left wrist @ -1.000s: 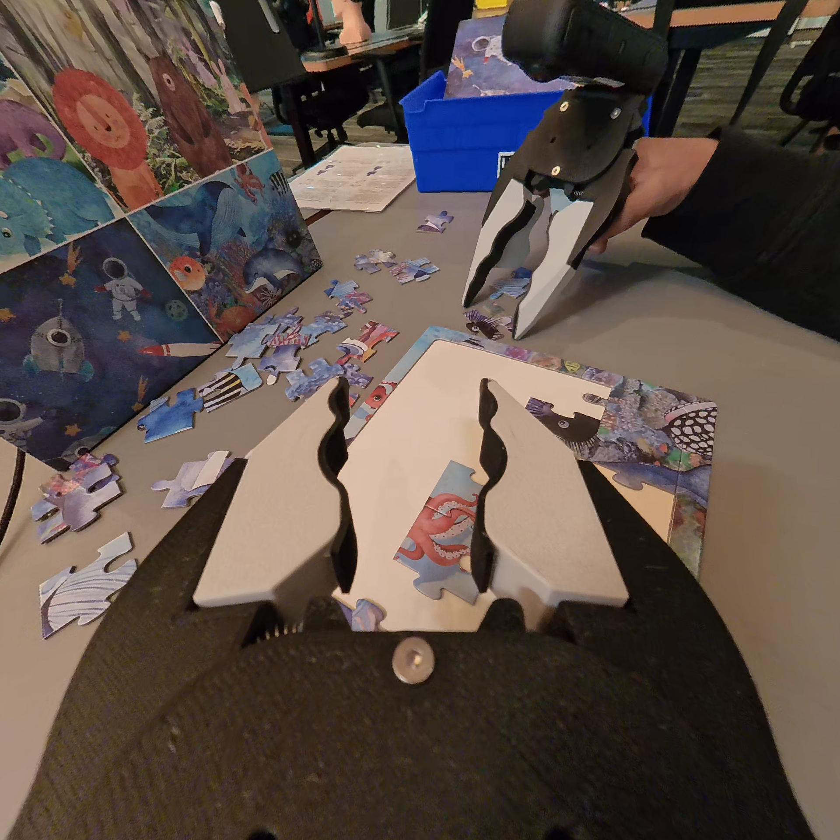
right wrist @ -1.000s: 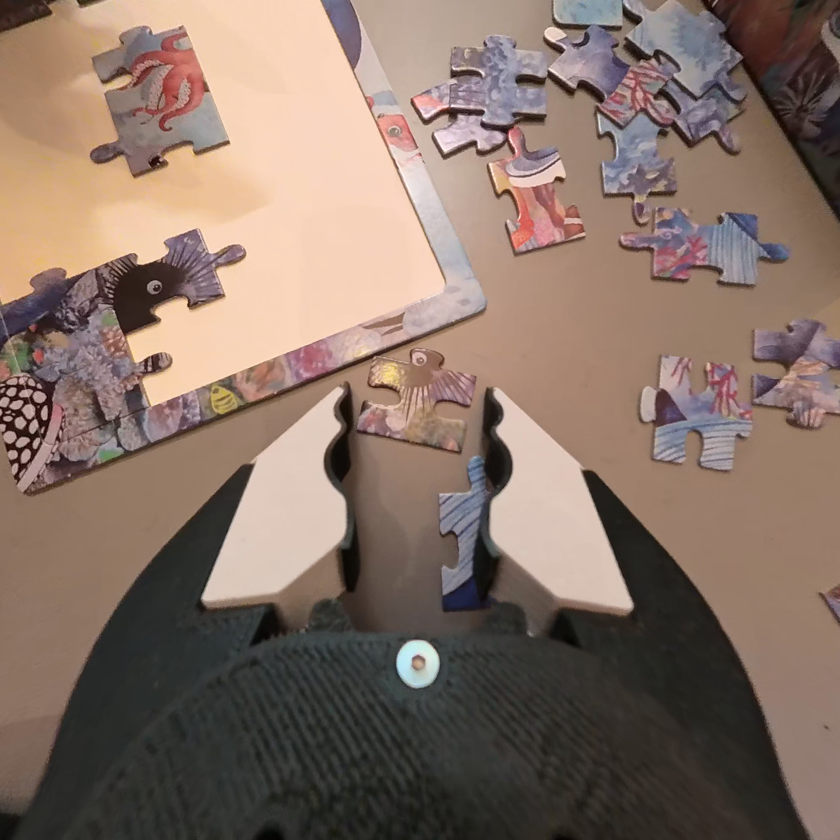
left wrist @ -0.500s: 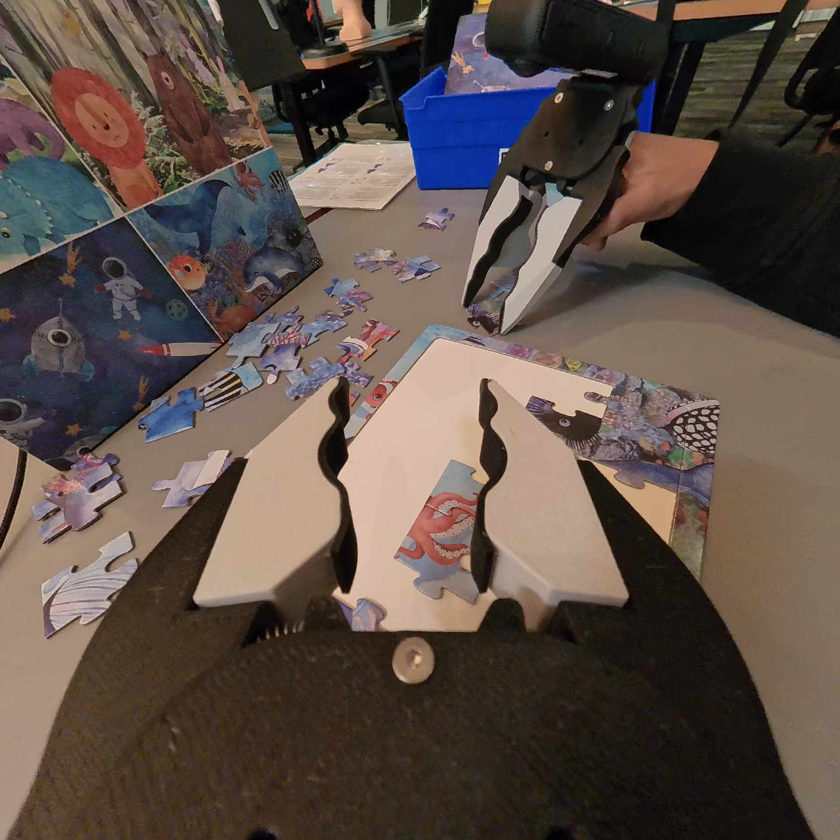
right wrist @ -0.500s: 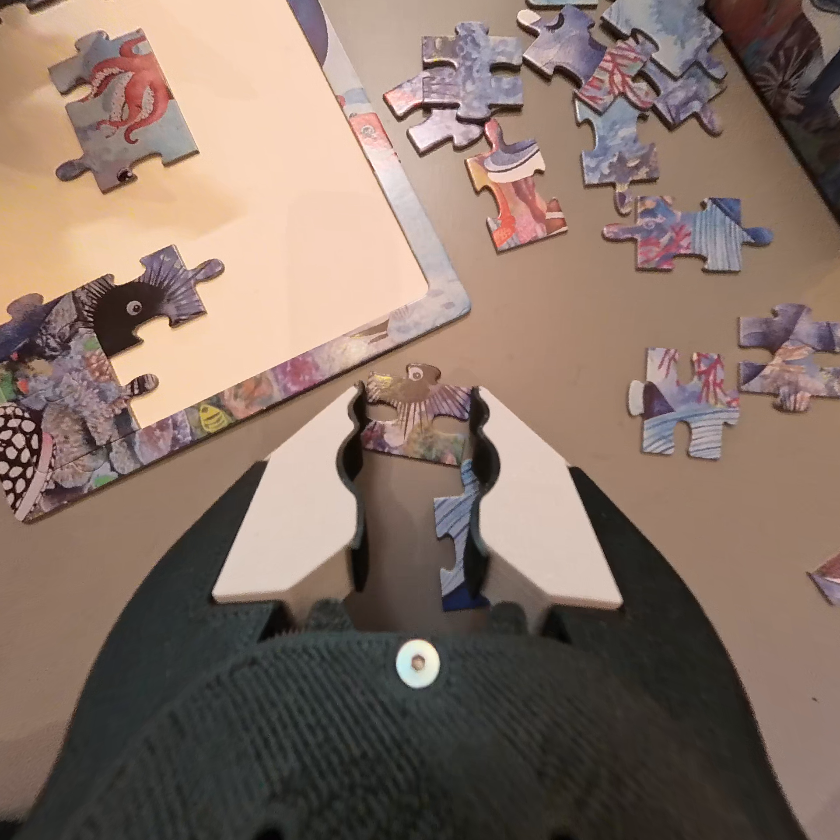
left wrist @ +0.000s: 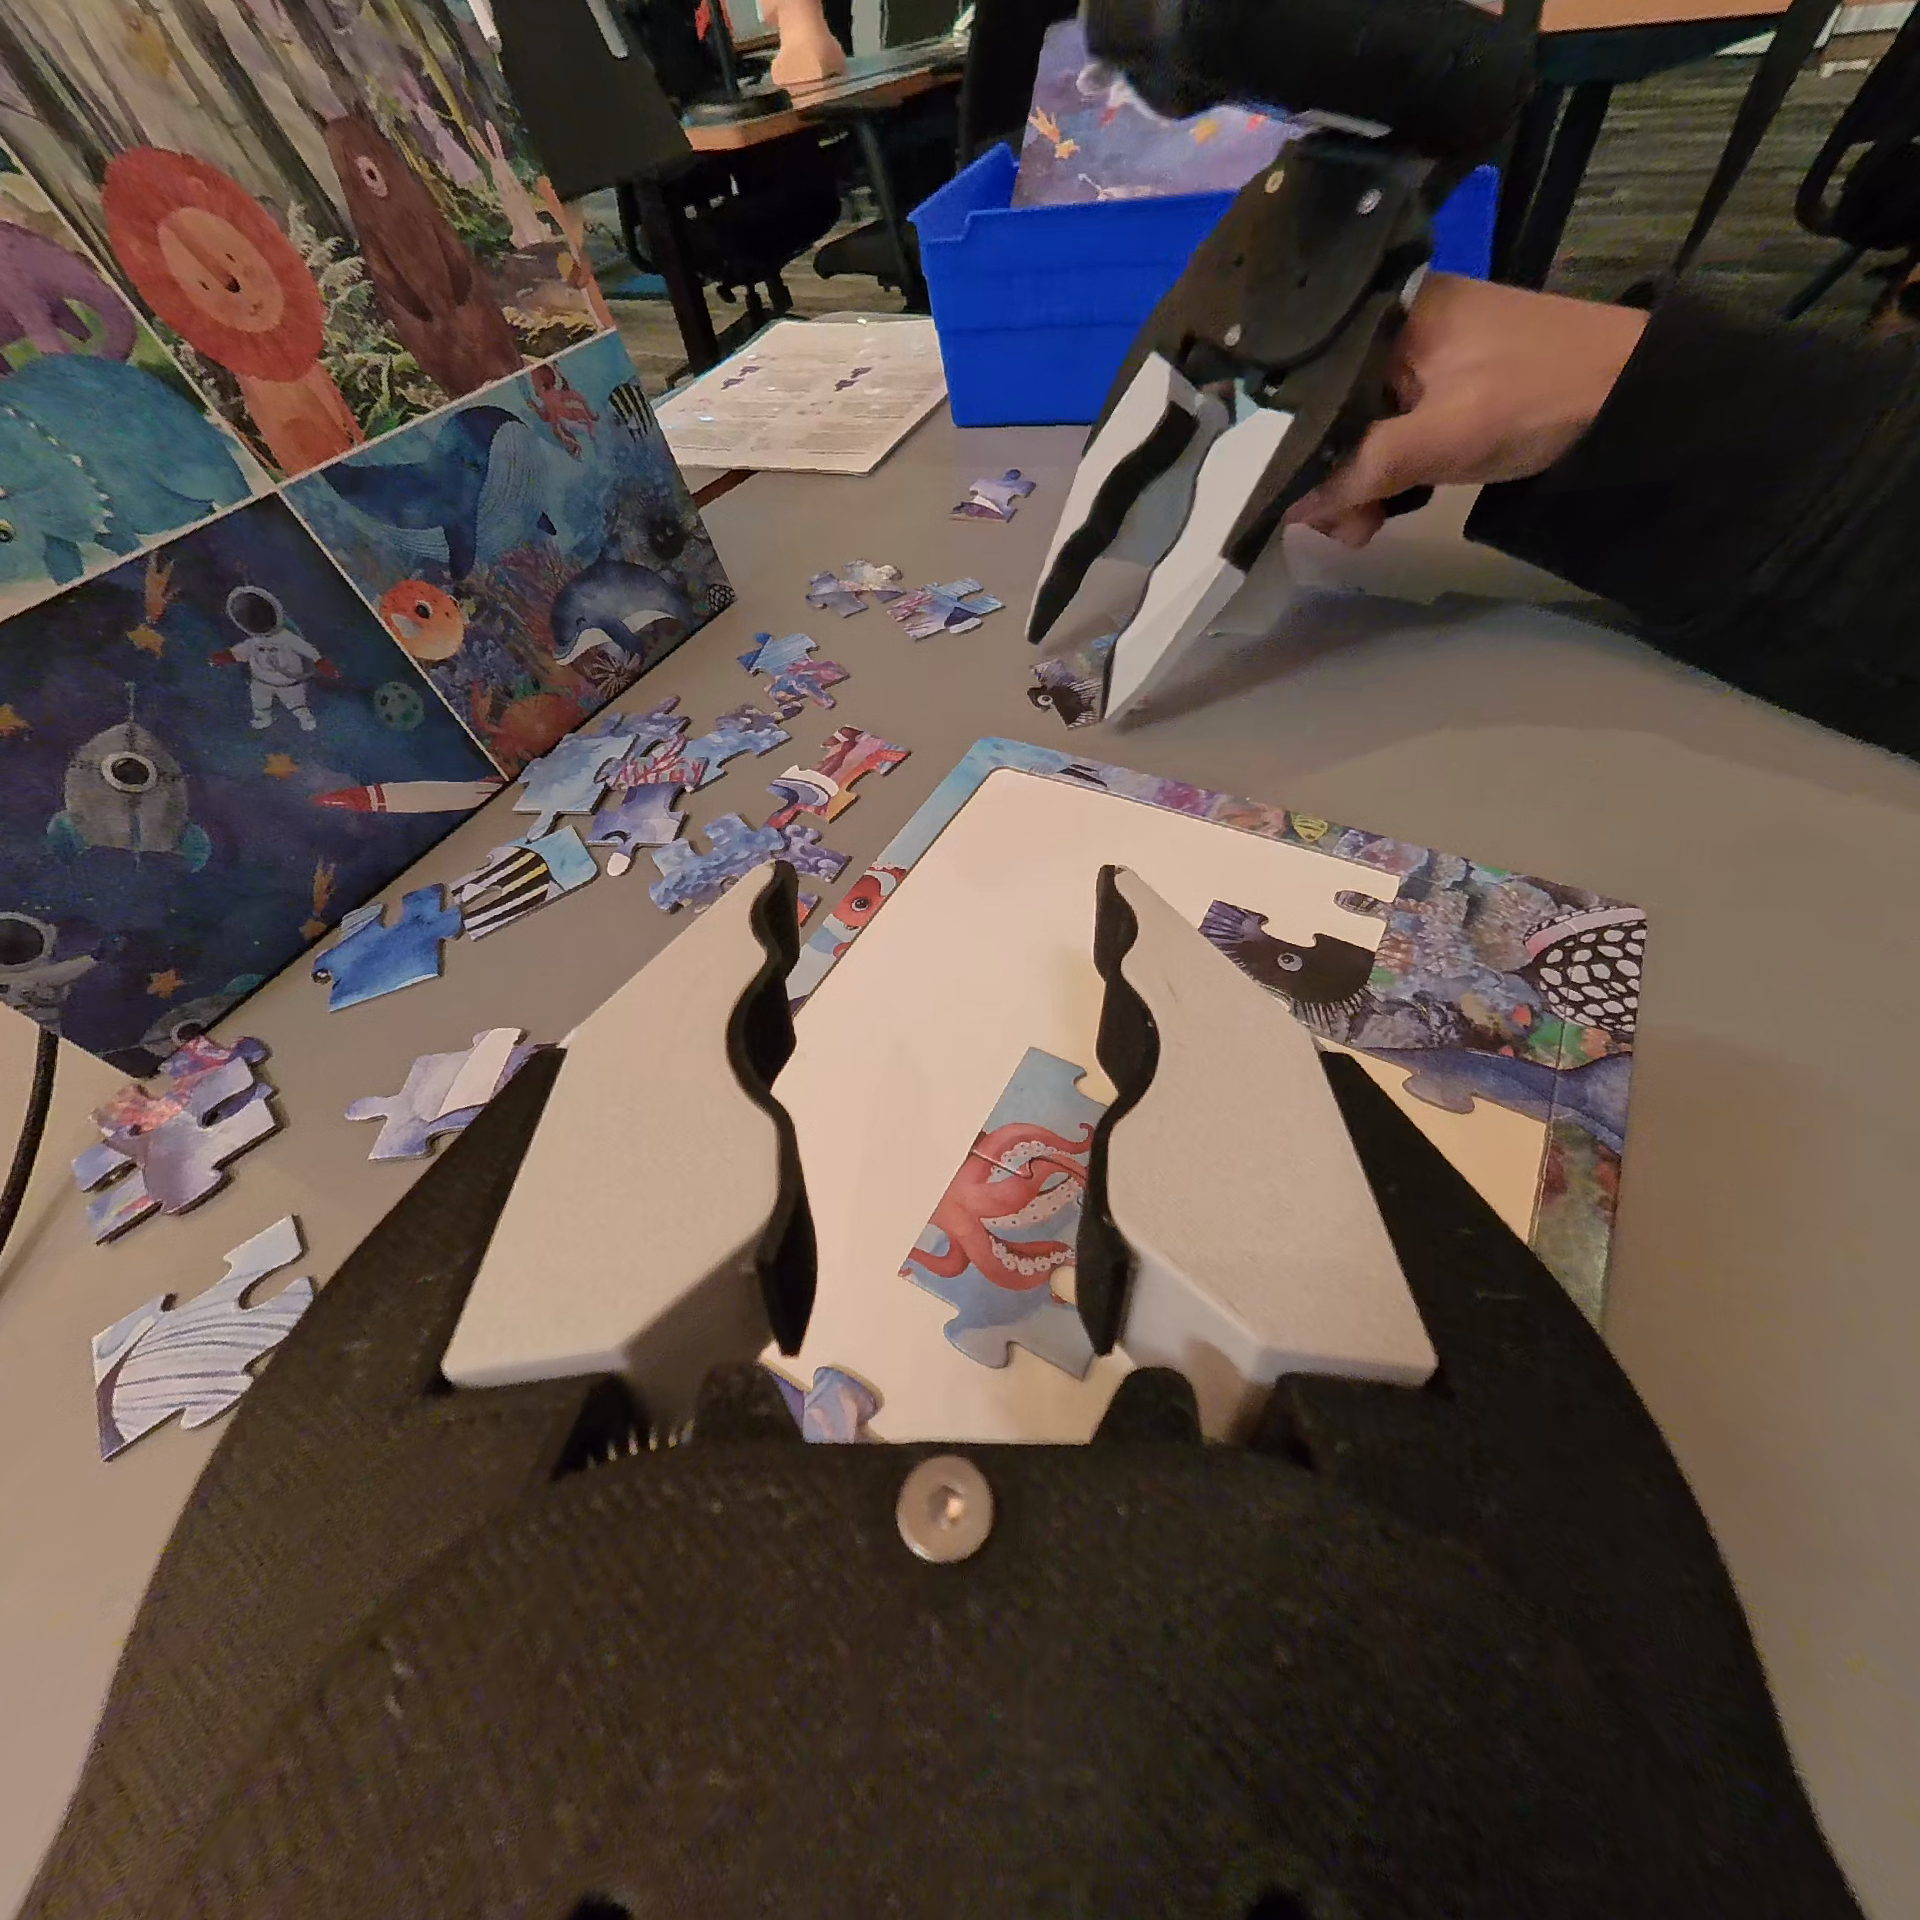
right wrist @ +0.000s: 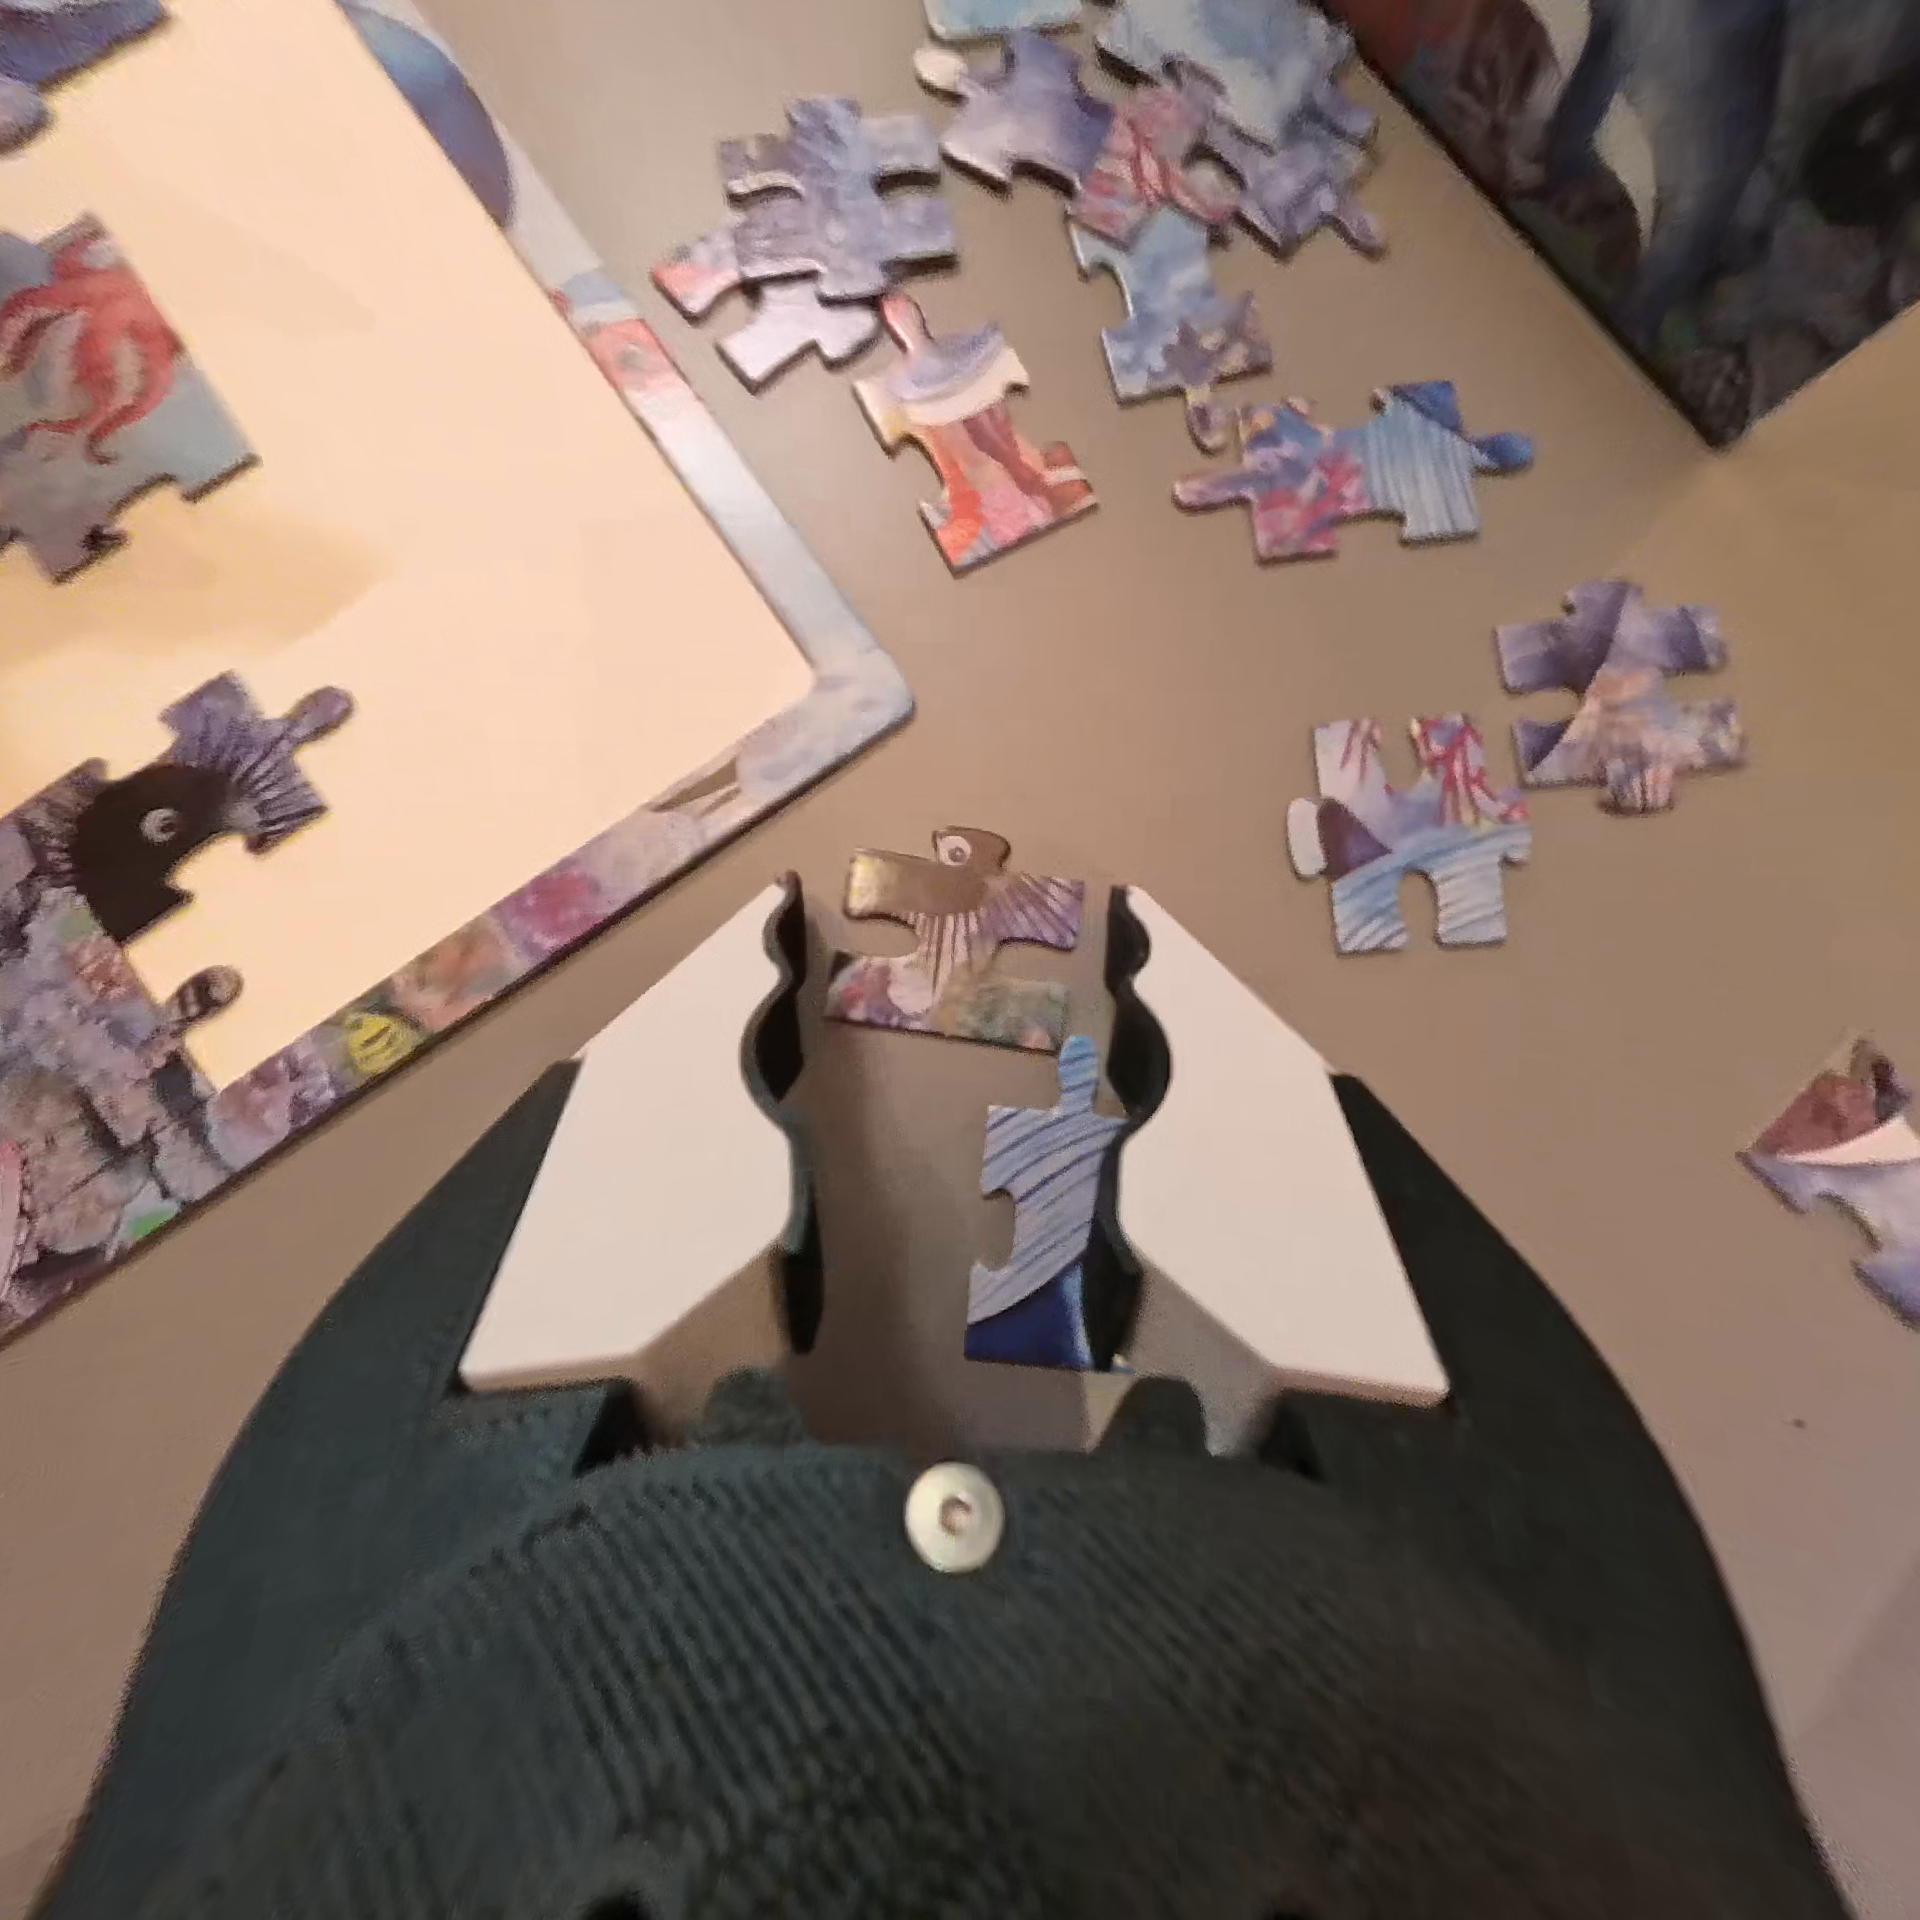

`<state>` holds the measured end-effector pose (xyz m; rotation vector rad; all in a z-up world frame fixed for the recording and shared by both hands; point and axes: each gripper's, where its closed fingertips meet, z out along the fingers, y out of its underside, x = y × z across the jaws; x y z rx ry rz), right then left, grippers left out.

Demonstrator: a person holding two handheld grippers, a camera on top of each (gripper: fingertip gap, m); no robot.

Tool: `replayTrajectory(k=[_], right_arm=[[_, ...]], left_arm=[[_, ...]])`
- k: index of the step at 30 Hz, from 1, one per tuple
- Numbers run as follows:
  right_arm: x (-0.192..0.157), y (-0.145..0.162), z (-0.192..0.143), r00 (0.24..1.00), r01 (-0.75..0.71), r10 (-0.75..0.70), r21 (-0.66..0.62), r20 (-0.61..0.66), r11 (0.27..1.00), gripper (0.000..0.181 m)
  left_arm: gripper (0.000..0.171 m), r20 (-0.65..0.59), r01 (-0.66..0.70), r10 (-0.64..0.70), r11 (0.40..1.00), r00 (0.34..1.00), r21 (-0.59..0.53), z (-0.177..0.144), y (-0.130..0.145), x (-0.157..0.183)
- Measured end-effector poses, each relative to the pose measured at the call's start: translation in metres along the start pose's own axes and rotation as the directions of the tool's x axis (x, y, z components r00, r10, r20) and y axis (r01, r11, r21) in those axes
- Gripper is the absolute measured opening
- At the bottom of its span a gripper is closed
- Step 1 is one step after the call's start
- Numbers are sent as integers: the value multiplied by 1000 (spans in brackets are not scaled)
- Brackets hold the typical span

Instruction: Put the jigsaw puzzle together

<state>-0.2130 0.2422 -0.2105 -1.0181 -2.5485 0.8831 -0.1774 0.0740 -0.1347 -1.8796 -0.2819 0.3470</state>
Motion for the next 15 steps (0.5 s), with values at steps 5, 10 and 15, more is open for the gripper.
replayTrajectory(k=[5,10,15], right_arm=[[0,5,5,995,-87,83,-90,-55,992,57],[-6,2,7,990,-121,111,-124,-84,985,44],[-6,2,6,993,-105,98,-115,-66,988,44]], left_arm=[[56,5,-4,4,1000,1000,-4,0,1,-1],[56,6,-7,7,1000,1000,-8,1,1,-1],[56,9,-11,11,1000,1000,-11,1,2,-1]])
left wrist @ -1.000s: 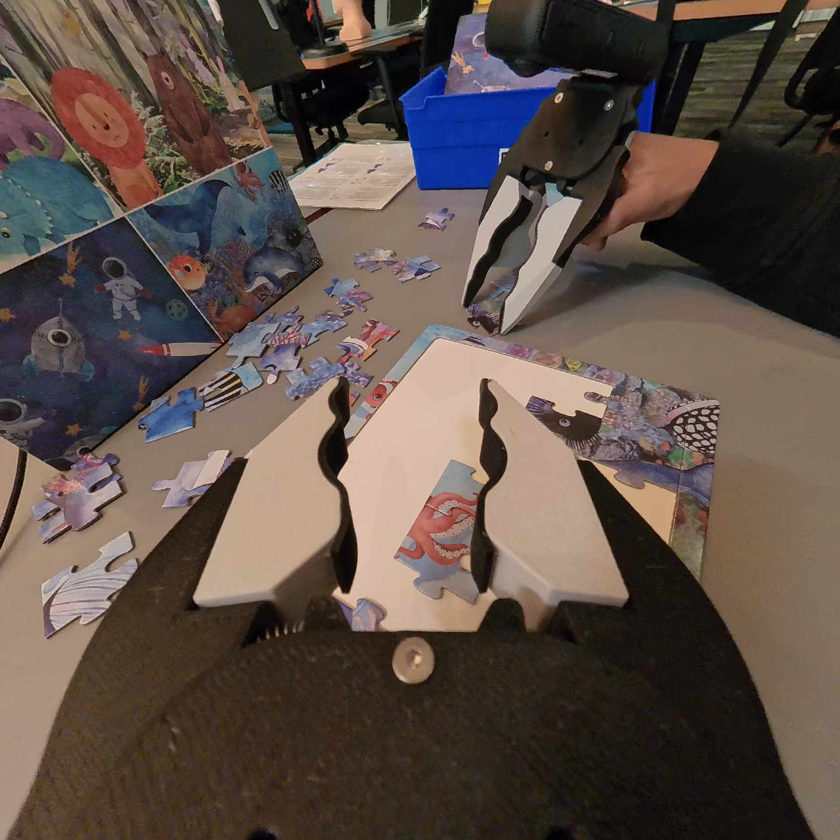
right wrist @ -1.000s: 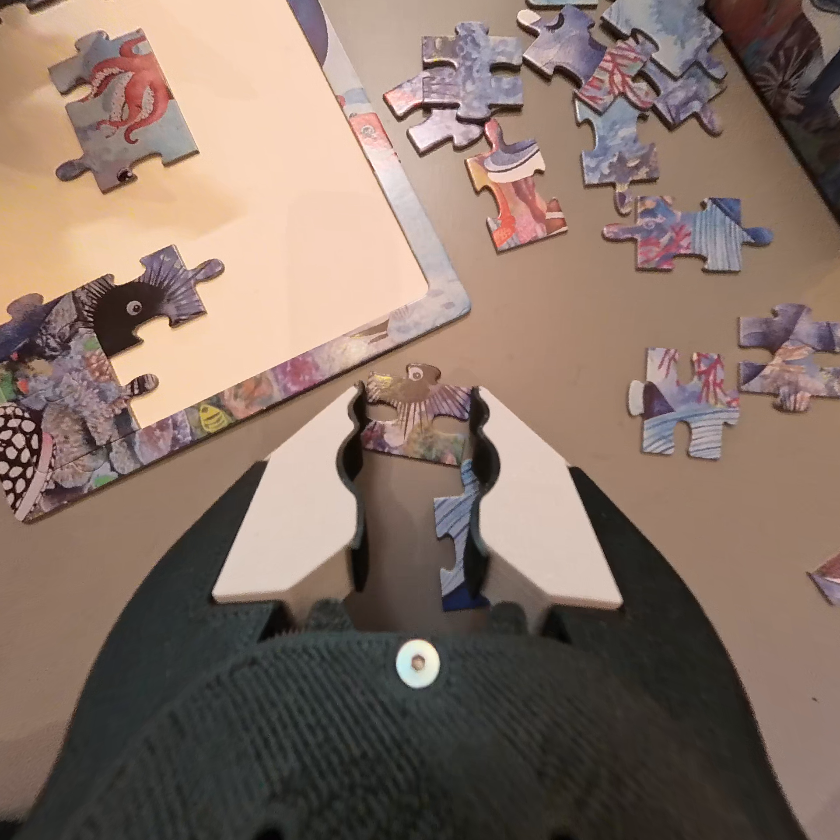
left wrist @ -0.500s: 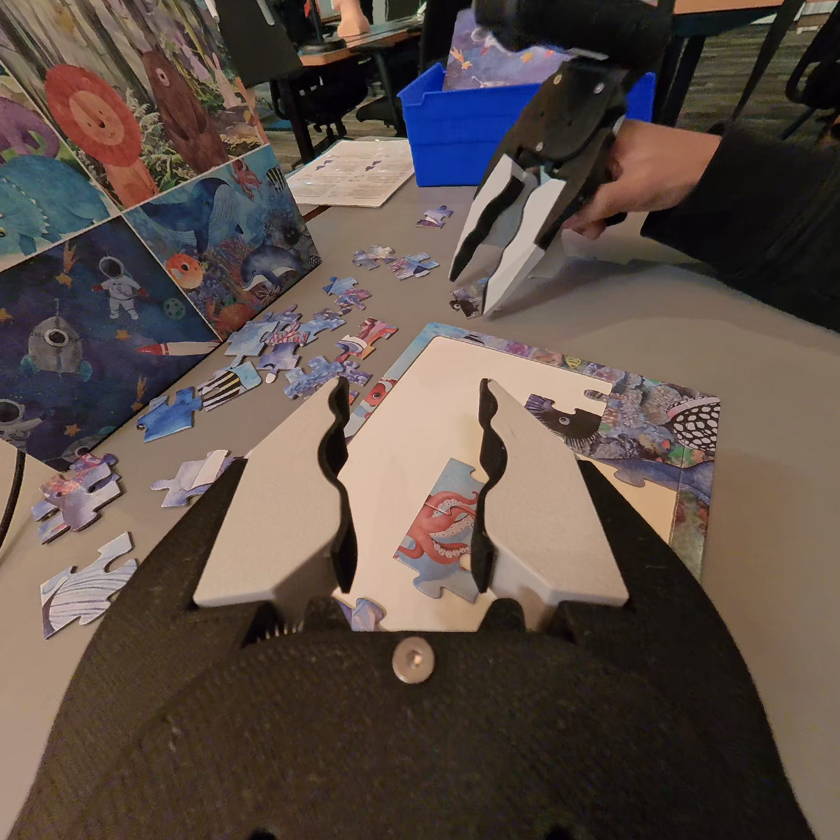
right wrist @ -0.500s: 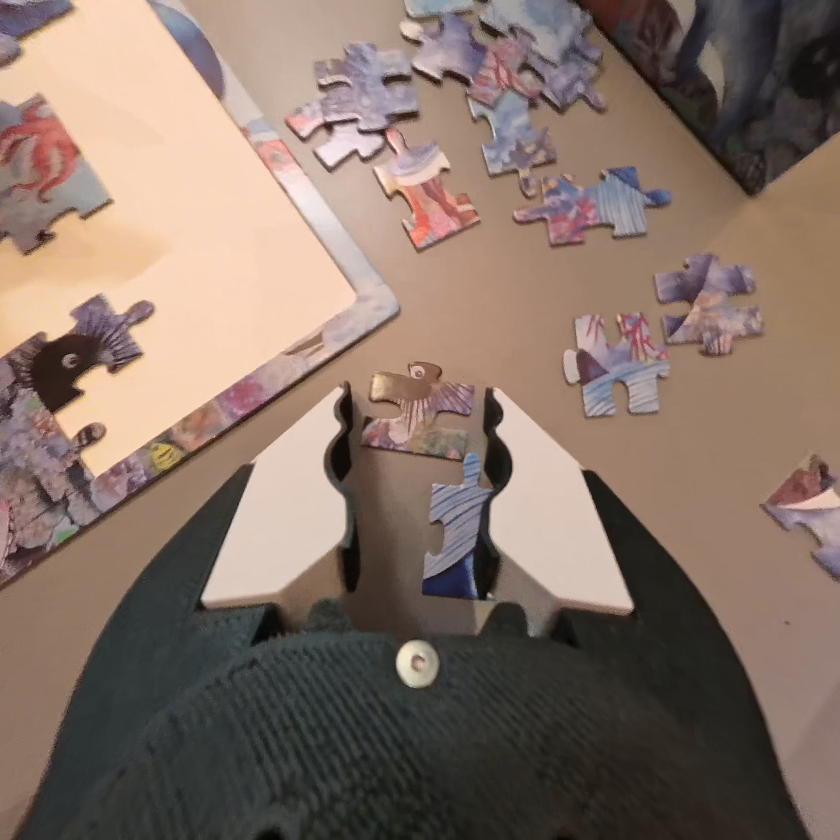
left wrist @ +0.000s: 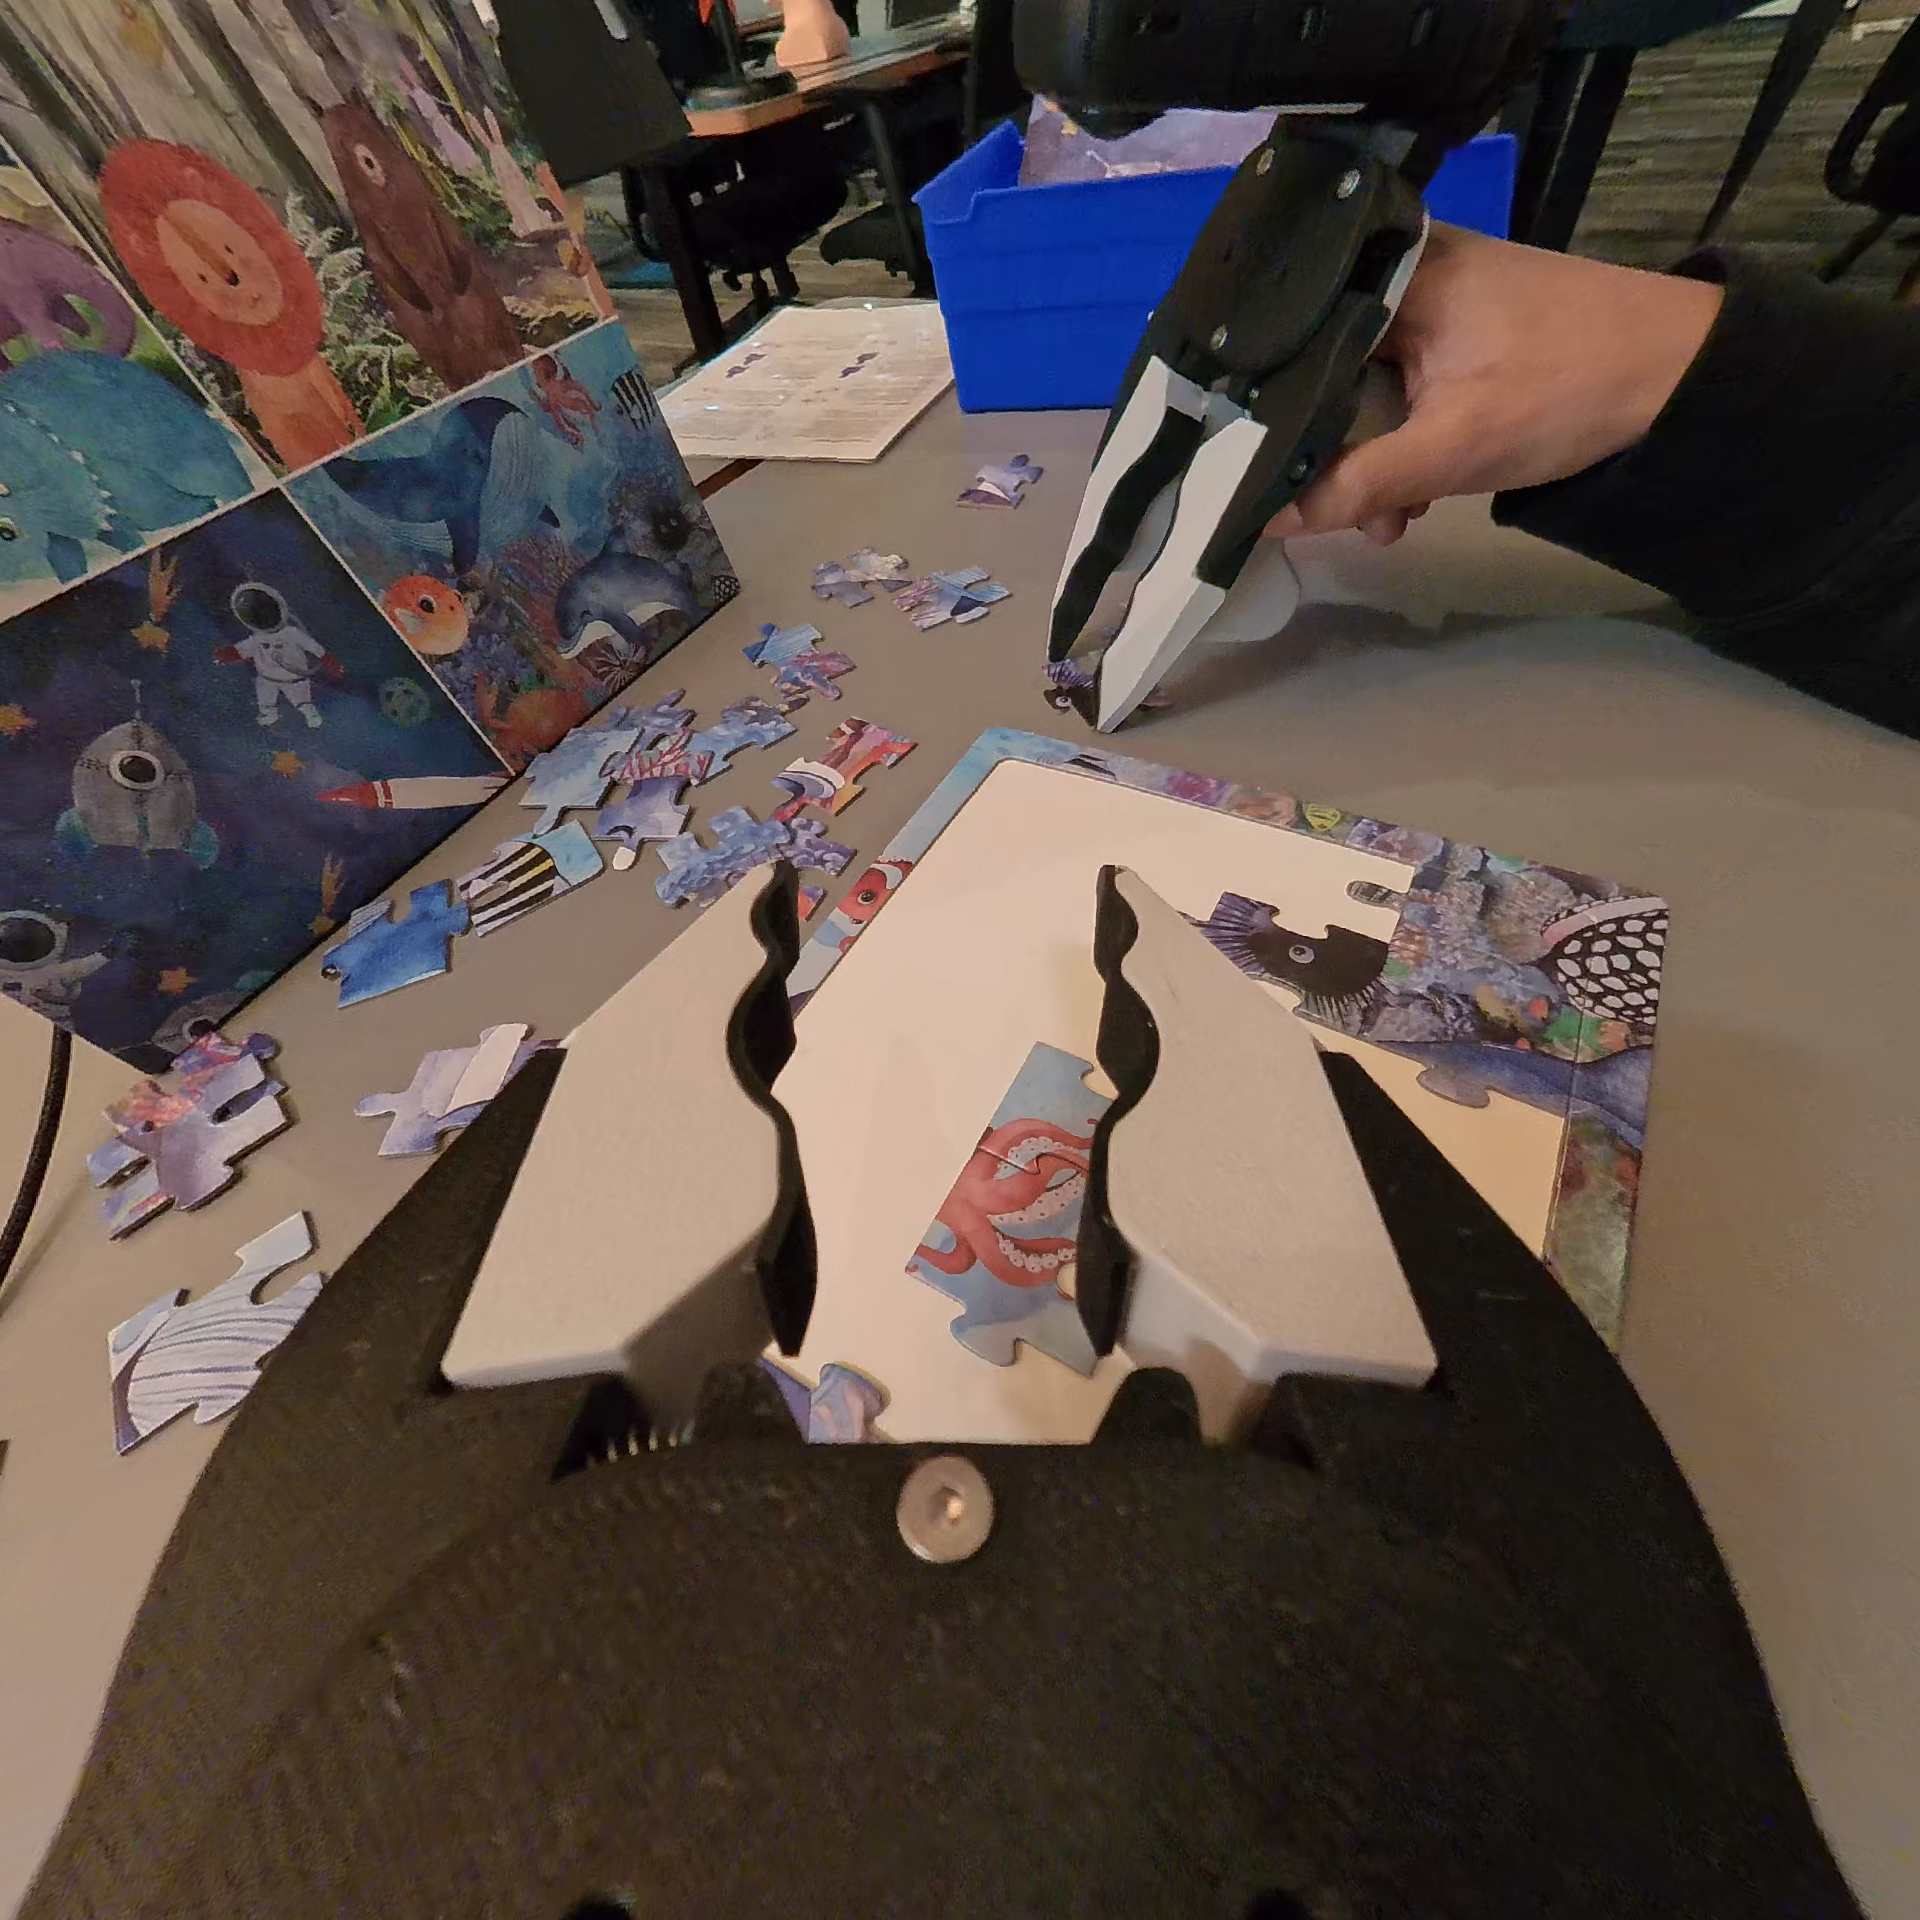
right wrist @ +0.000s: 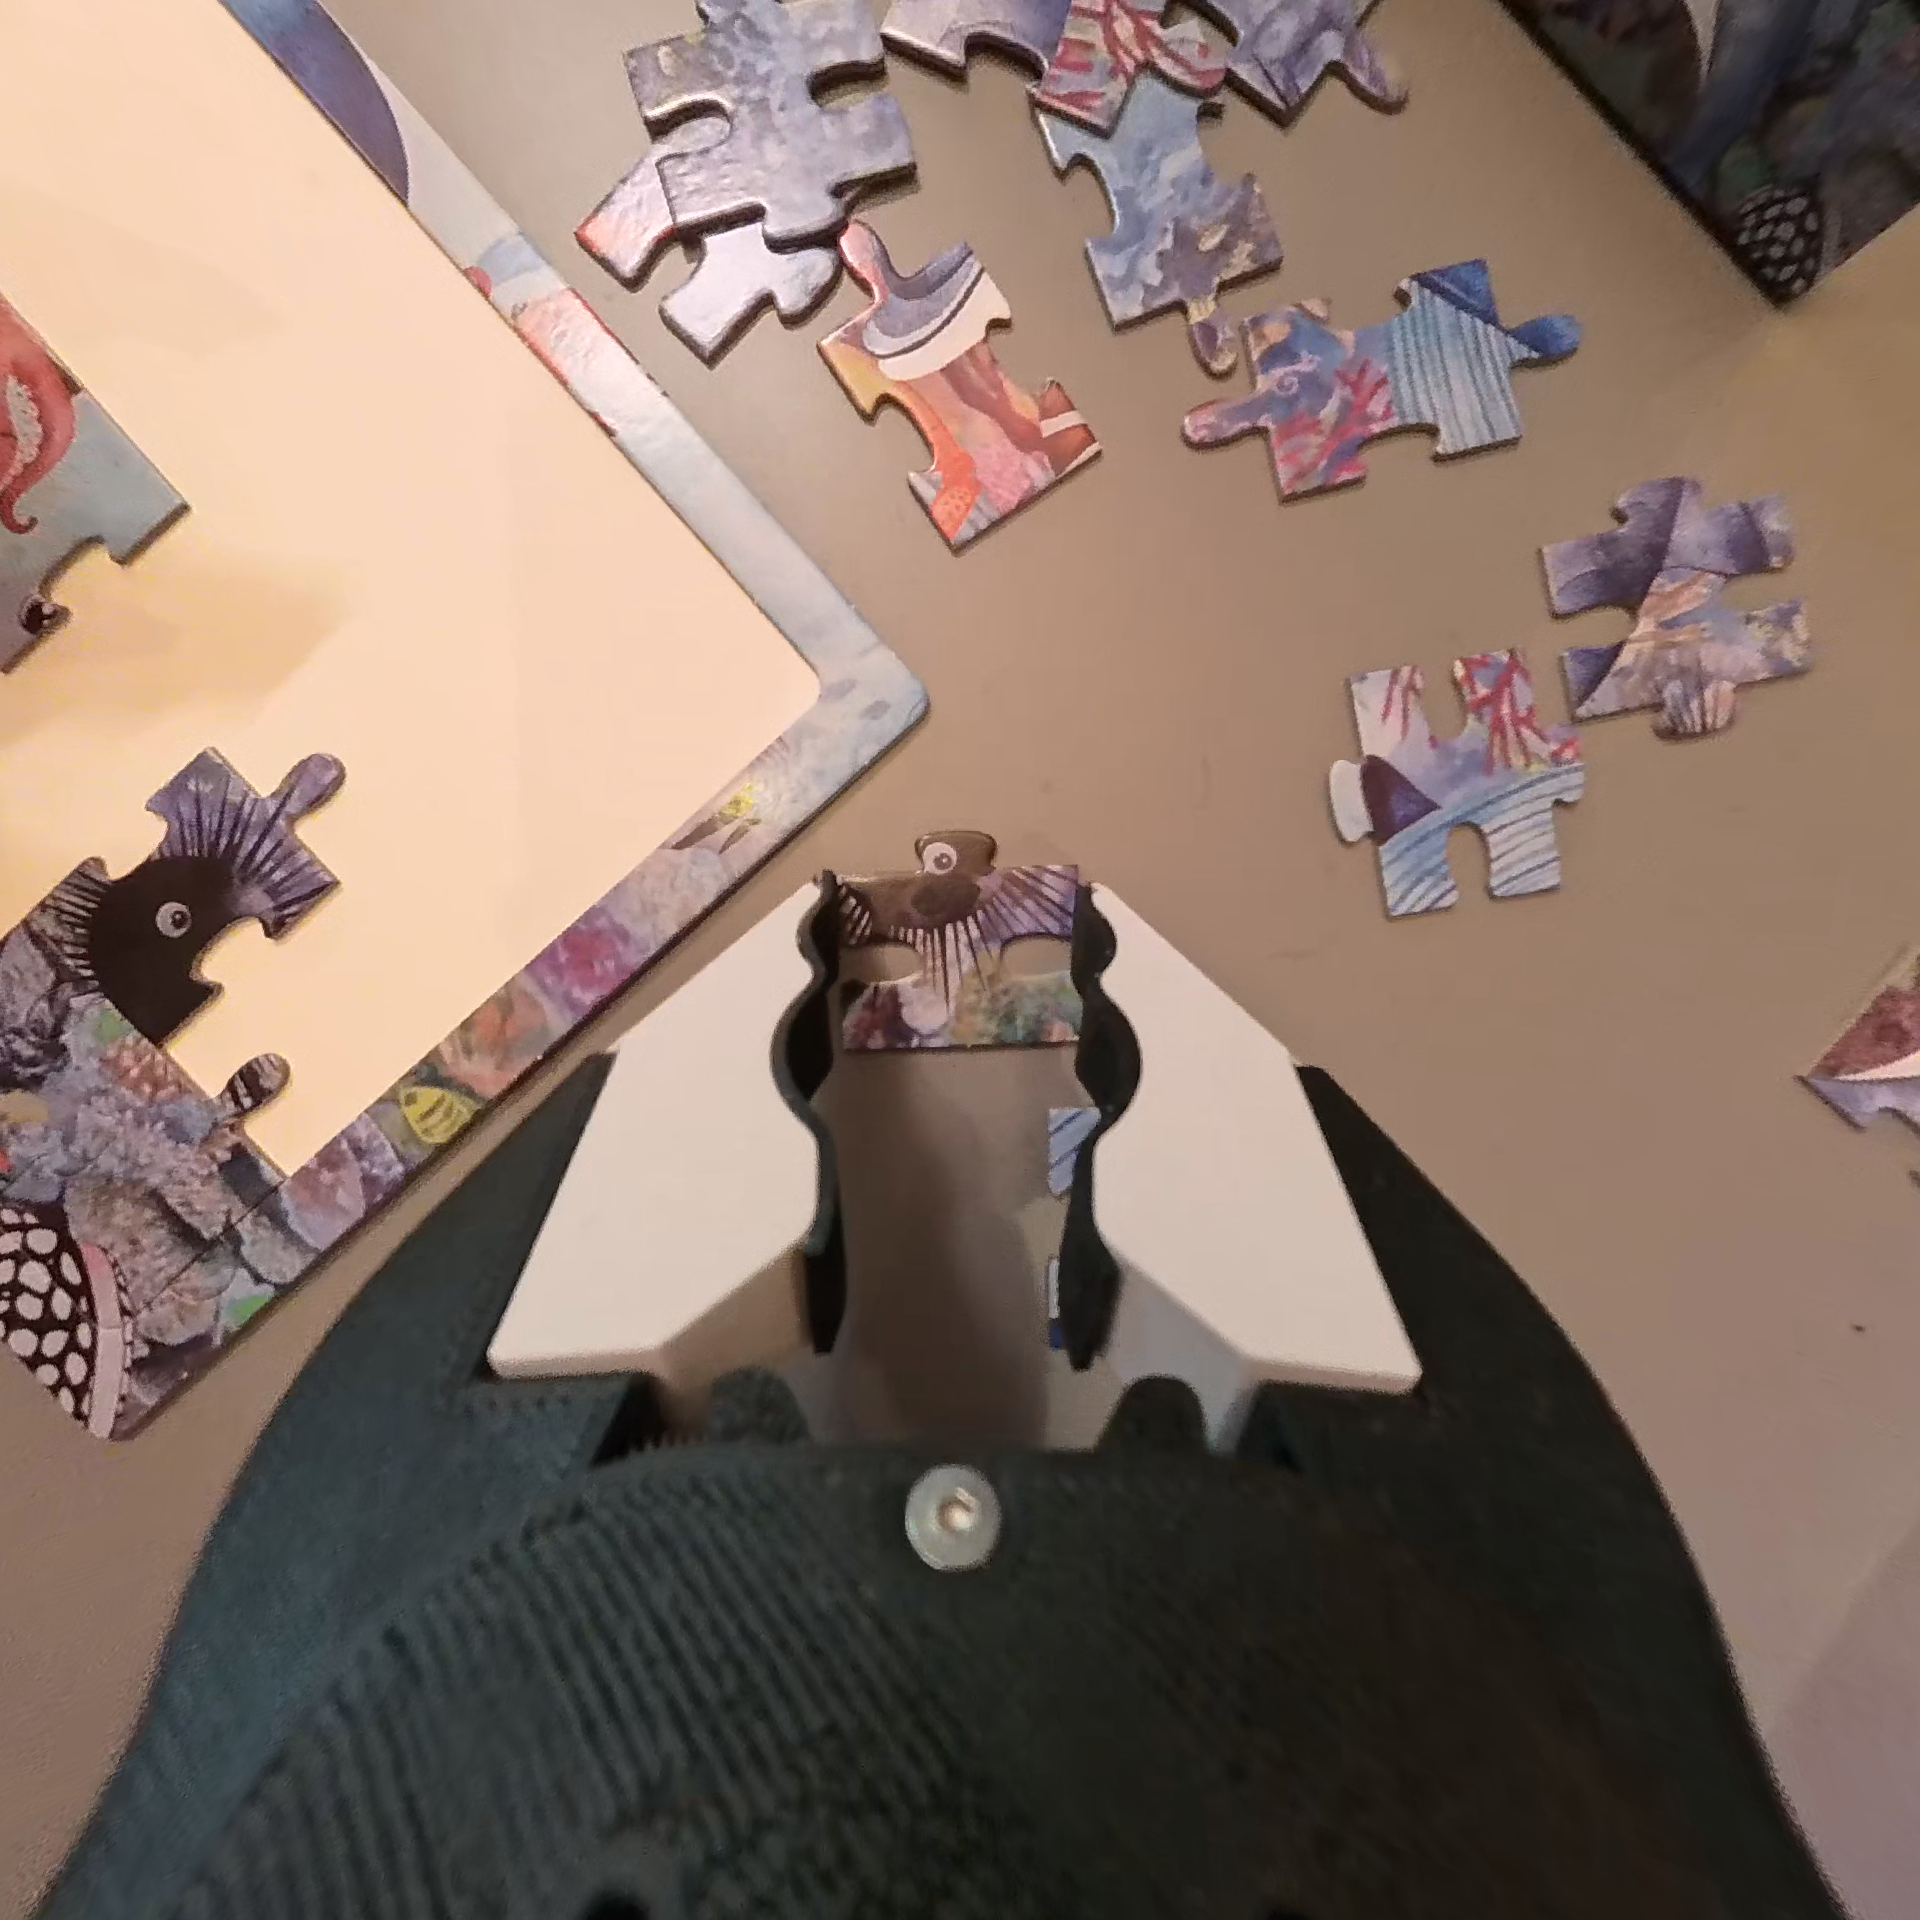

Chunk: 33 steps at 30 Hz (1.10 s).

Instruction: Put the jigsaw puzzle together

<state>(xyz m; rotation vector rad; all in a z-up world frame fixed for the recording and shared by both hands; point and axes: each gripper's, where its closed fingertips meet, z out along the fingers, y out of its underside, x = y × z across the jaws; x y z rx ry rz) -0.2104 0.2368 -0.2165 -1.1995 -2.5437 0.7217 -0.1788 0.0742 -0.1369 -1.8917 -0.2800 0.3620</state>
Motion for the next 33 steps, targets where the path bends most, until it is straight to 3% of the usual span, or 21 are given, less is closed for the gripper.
replayTrajectory(k=[2,5,6,13,18,22,33], right_arm=[[1,1,-1,1000,12,-12,-2,-8,1000,43],[1,-6,-9,998,65,-64,45,-29,997,7],[3,-10,-13,997,71,-68,67,-47,995,20],[39,3,-26,988,1,10,65,-157,998,44],[55,21,-19,986,-154,158,67,-60,986,56],[60,24,-16,981,-165,170,59,-91,985,45],[49,27,-18,990,-130,131,21,-55,991,44]], left_arm=[[56,1,1,-1,1000,1000,1,0,0,0],[56,1,1,-1,1000,1000,2,0,0,0],[56,0,1,-1,1000,1000,3,-1,0,0],[56,0,-1,1,1000,1000,0,0,0,0],[56,-2,-3,3,1000,1000,-2,0,0,1],[56,-1,-5,5,1000,1000,-2,0,0,1],[56,3,-6,6,1000,1000,-1,0,0,0]])
